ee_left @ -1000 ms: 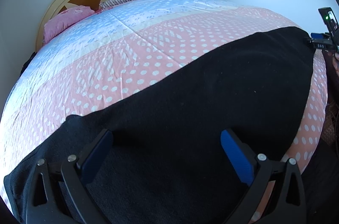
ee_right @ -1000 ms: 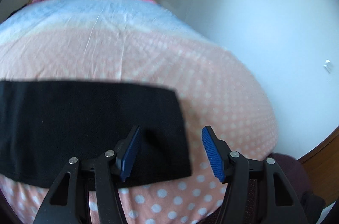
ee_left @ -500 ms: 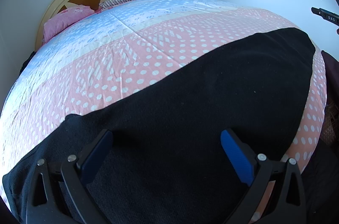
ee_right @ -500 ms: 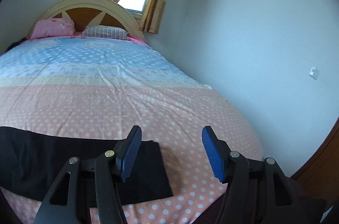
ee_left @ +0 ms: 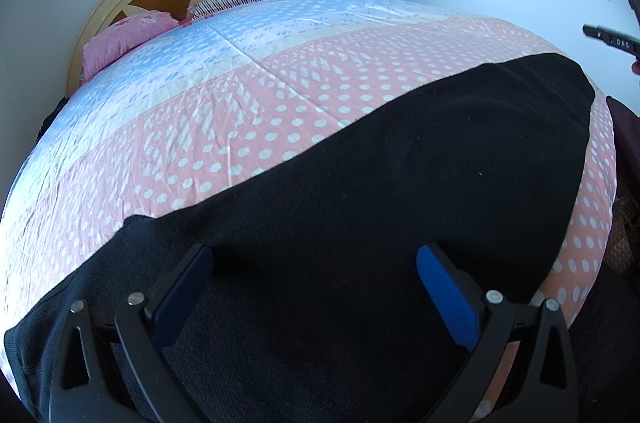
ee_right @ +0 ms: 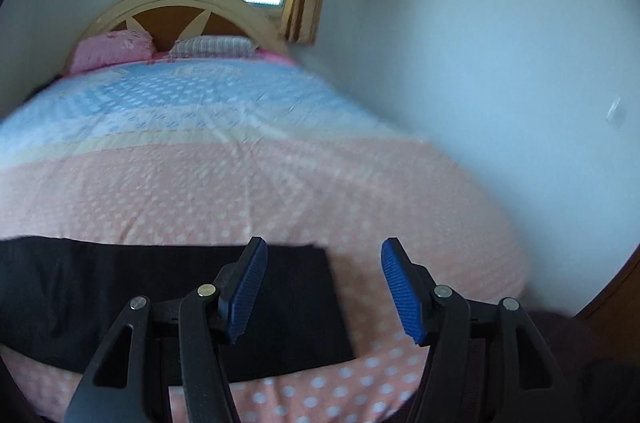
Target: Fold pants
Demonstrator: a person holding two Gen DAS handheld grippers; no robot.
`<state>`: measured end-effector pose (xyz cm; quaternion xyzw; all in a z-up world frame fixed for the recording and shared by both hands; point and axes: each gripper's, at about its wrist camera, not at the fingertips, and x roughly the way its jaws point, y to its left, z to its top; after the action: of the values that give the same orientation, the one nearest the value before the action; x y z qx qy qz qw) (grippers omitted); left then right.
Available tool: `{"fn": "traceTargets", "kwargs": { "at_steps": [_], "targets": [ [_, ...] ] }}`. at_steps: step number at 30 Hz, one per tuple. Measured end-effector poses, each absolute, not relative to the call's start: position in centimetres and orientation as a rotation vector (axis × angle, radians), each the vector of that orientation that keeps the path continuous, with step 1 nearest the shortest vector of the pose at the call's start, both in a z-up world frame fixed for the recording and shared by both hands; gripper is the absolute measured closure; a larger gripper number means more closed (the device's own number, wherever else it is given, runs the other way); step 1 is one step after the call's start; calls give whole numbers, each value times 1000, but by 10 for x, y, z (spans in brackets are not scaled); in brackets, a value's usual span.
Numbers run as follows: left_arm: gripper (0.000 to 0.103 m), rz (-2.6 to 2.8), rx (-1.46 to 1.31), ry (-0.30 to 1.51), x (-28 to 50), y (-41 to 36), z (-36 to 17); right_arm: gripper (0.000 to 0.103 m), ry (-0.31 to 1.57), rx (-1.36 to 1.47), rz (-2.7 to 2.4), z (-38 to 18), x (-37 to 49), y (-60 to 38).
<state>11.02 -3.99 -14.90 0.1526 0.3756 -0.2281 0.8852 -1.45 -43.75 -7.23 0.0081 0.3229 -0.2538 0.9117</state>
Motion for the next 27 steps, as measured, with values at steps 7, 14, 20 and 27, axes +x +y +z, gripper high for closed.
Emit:
{"fn": "traceTargets", "kwargs": {
  "at_steps": [7, 14, 20, 27],
  "targets": [
    [0, -475, 315, 776, 110, -41, -148, 57, 843, 520, -352, -132, -20, -512],
    [0, -475, 313, 772, 110, -42, -147, 57, 886, 619, -358, -146, -29, -526],
    [0, -474, 315, 772, 110, -43, -147, 59, 924, 593, -345, -151, -34, -522],
    [0, -477, 302, 777, 110, -40, -145, 88, 845, 626, -273, -153, -35, -528]
  ]
}}
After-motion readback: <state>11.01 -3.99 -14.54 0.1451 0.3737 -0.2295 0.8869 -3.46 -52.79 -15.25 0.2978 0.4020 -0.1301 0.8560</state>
